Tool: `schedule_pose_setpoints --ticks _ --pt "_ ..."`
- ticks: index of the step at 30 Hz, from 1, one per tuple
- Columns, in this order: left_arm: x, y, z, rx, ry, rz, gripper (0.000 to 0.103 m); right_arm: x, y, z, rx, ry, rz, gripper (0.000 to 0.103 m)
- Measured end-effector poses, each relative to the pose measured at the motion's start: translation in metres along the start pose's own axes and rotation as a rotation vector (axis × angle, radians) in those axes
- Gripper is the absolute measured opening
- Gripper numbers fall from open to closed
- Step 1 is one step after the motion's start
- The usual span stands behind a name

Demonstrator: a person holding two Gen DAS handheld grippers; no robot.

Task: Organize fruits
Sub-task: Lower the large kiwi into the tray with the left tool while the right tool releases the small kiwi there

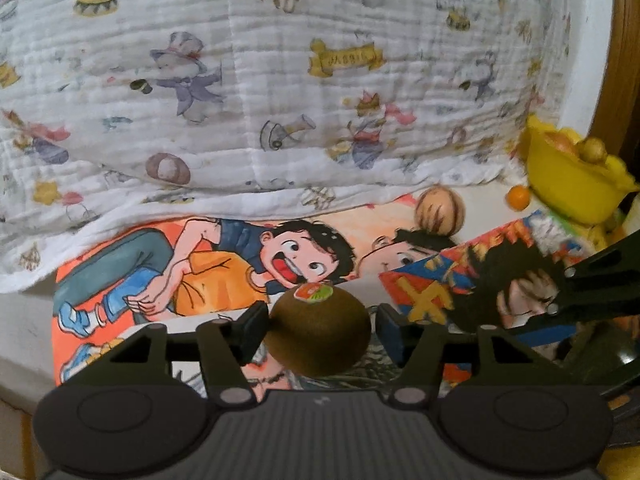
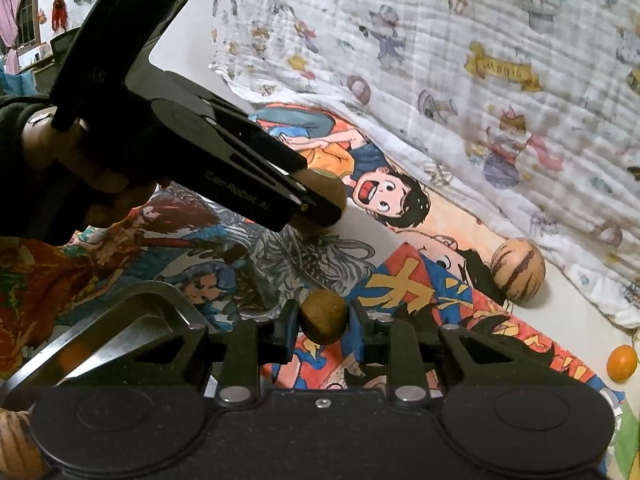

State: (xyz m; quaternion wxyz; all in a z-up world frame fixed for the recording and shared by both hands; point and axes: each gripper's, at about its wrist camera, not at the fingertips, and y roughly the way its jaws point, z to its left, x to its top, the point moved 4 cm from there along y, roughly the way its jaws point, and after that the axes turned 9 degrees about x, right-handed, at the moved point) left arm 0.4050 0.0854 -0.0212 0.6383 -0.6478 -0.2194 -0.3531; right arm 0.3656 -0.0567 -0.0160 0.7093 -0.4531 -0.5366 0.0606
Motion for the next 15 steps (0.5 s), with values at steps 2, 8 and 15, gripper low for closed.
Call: schedule_pose_setpoints --ticks 2,8,15 --pt "0.000 0.005 0.001 0.005 0.002 0.002 0.064 -0.001 0.004 -0.002 0.003 0.008 0.008 0.028" --pt "-0.003 0.015 0.003 0.004 0.002 0.024 0.063 -0.004 0.012 -0.005 0.010 0.020 0.023 0.028" --pt "-0.016 0.018 0.007 0.019 -0.020 0.025 0.057 -0.005 0.014 -0.006 0.015 0.021 0.023 0.028"
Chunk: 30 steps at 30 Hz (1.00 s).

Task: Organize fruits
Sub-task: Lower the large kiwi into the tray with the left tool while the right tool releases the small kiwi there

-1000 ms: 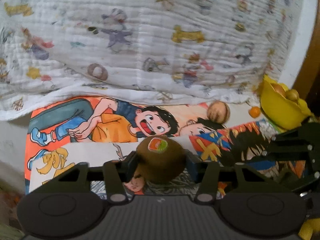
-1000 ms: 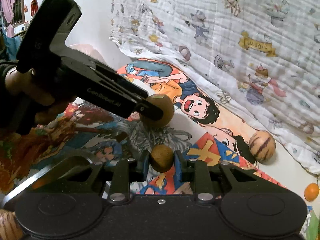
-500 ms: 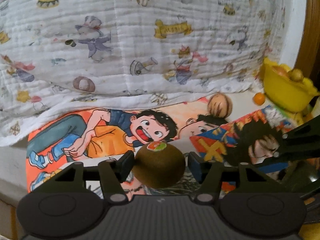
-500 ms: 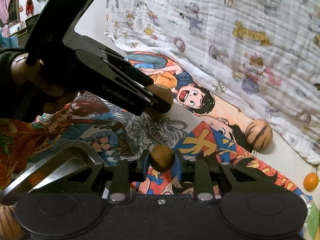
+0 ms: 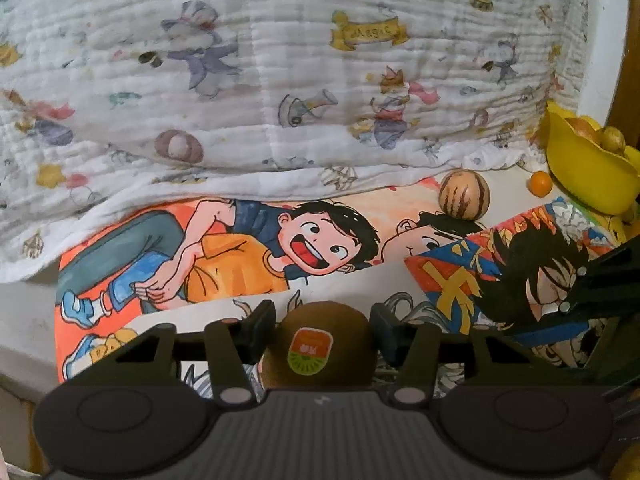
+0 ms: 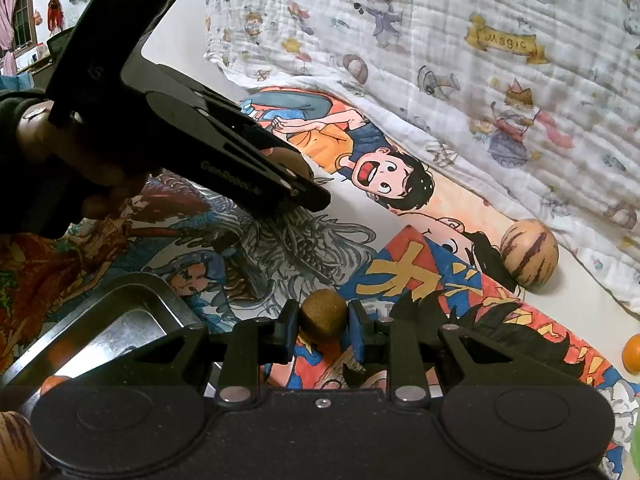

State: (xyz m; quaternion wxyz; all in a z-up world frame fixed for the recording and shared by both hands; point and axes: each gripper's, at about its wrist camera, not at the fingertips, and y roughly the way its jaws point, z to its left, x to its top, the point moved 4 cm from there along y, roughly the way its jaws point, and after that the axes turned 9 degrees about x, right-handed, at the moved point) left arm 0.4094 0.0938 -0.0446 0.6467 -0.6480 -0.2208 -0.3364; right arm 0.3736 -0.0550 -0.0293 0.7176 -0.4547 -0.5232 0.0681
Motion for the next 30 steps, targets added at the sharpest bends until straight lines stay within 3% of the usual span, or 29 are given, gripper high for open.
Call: schedule_pose_setpoints --ticks 11,16,20,23,30 --pt "-0.006 -0.012 -0.003 0.022 0.020 0.022 0.059 -0.002 0.002 0.000 -0.006 -0.003 0.007 0.028" --pt "-0.016 -0.010 -0.004 0.044 0.042 0.096 0.060 -0.003 0.002 0.000 -0.008 -0.004 0.003 0.028" --pt "-0.024 -0.012 0.000 0.044 -0.008 0.103 0.059 -0.003 0.000 0.001 -0.007 0.001 -0.004 0.028" --pt "-0.027 -0.016 0.003 0.026 -0.052 0.102 0.059 -0.003 -0.003 0.003 -0.002 -0.003 -0.013 0.028" --pt "-0.034 -0.034 -0.013 -0.028 -0.053 0.090 0.059 -0.007 -0.016 0.012 0.012 -0.020 -0.028 0.028"
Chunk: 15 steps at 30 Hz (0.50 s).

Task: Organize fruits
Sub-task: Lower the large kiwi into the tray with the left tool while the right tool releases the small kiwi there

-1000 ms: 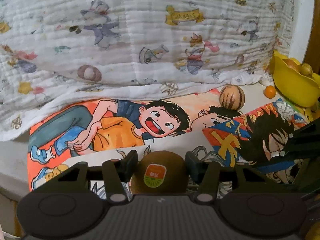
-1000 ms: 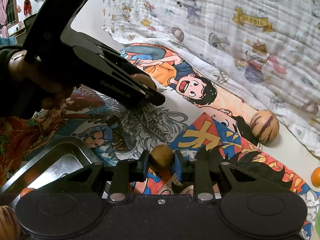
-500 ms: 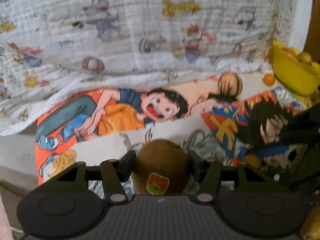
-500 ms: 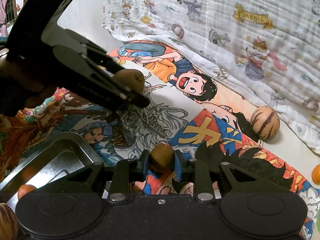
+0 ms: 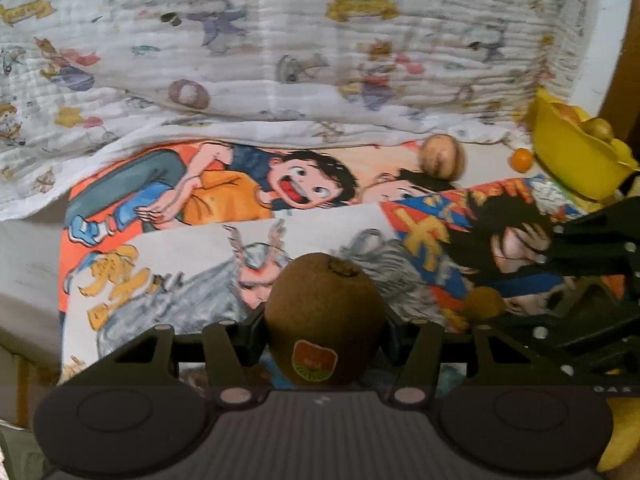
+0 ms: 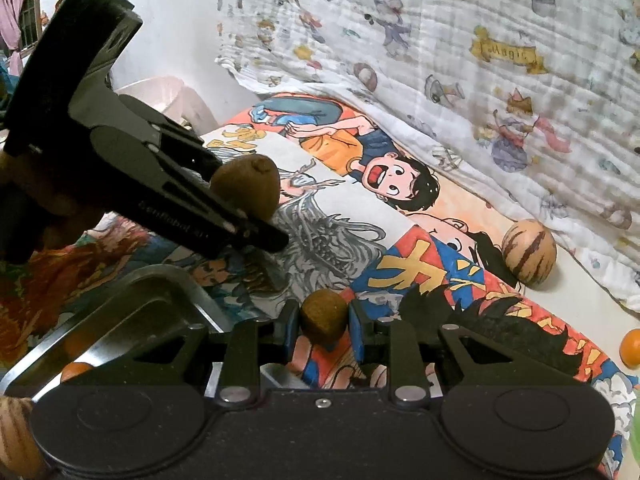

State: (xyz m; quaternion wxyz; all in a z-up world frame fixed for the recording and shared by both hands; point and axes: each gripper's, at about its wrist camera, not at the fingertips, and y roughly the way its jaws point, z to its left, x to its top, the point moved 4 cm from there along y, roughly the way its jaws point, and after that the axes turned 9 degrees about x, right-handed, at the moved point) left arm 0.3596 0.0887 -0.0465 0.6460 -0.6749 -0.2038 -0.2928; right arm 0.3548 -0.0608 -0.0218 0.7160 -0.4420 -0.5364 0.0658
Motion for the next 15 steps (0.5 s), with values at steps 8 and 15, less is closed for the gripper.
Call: schedule_pose_setpoints --ticks 8,15 --pt "-0.014 -0.031 -0.019 -0.045 0.006 -0.011 0.059 -0.007 -0.026 0.012 0.018 -0.019 -0.020 0.028" --pt "-0.032 -0.060 -0.033 -0.068 0.030 -0.022 0.059 -0.019 -0.044 0.024 0.035 -0.046 -0.007 0.028"
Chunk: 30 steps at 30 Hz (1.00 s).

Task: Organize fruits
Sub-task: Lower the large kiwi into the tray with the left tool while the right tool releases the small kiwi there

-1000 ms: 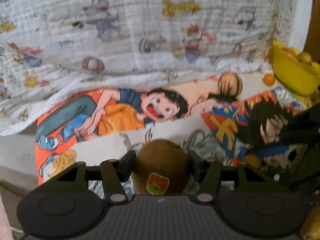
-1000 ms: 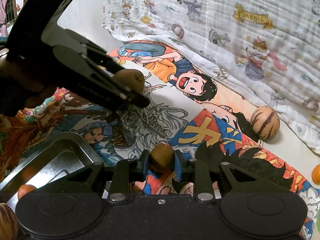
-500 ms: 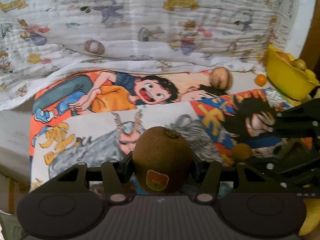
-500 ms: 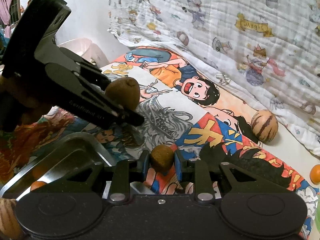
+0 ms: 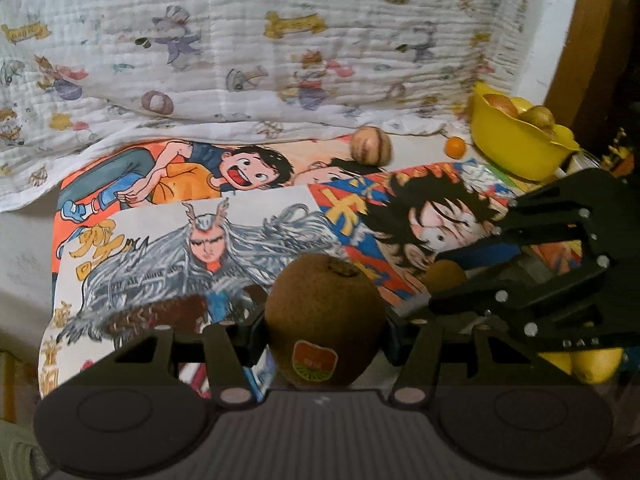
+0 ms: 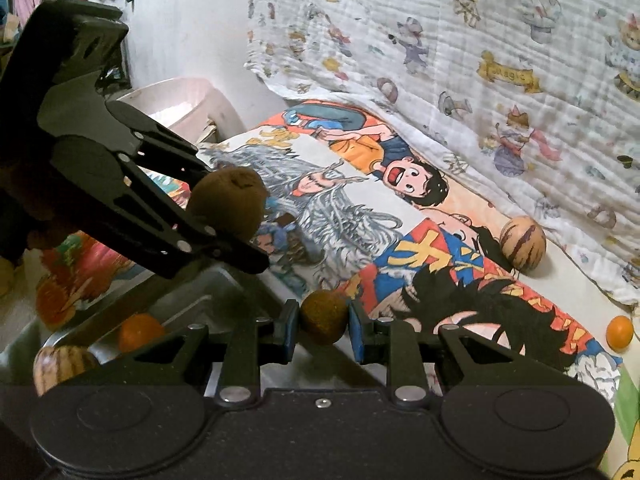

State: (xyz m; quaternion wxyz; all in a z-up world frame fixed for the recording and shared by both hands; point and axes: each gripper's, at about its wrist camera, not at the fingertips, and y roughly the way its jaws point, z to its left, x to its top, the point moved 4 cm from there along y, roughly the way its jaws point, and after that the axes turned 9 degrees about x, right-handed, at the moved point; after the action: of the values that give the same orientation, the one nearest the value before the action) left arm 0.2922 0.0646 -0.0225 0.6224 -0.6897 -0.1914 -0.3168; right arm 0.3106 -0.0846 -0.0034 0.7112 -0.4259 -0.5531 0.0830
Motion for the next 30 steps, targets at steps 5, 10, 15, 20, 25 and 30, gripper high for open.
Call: schedule_pose_setpoints --ticks 5,10,15,20,25,30 --pt "-0.011 -0.010 -0.010 -0.005 0.015 0.009 0.059 -0.009 -0.006 0.006 0.009 -0.003 0.022 0.028" --pt "-0.020 -0.012 -0.017 -0.007 0.033 0.031 0.059 -0.016 -0.007 0.009 0.030 0.014 0.051 0.028" --pt "-0.025 -0.010 -0.022 0.022 0.063 0.074 0.059 -0.021 -0.001 0.009 0.021 0.022 0.092 0.028" --pt "-0.027 -0.007 -0.025 0.035 0.081 0.103 0.059 -0.025 0.002 0.005 0.016 0.038 0.118 0.028" --pt "-0.028 -0.001 -0.027 0.046 0.090 0.135 0.059 -0.026 0.005 -0.002 0.019 0.073 0.132 0.028" --pt "-0.029 0.003 -0.029 0.047 0.106 0.151 0.060 -0.027 0.006 -0.005 0.030 0.095 0.132 0.030"
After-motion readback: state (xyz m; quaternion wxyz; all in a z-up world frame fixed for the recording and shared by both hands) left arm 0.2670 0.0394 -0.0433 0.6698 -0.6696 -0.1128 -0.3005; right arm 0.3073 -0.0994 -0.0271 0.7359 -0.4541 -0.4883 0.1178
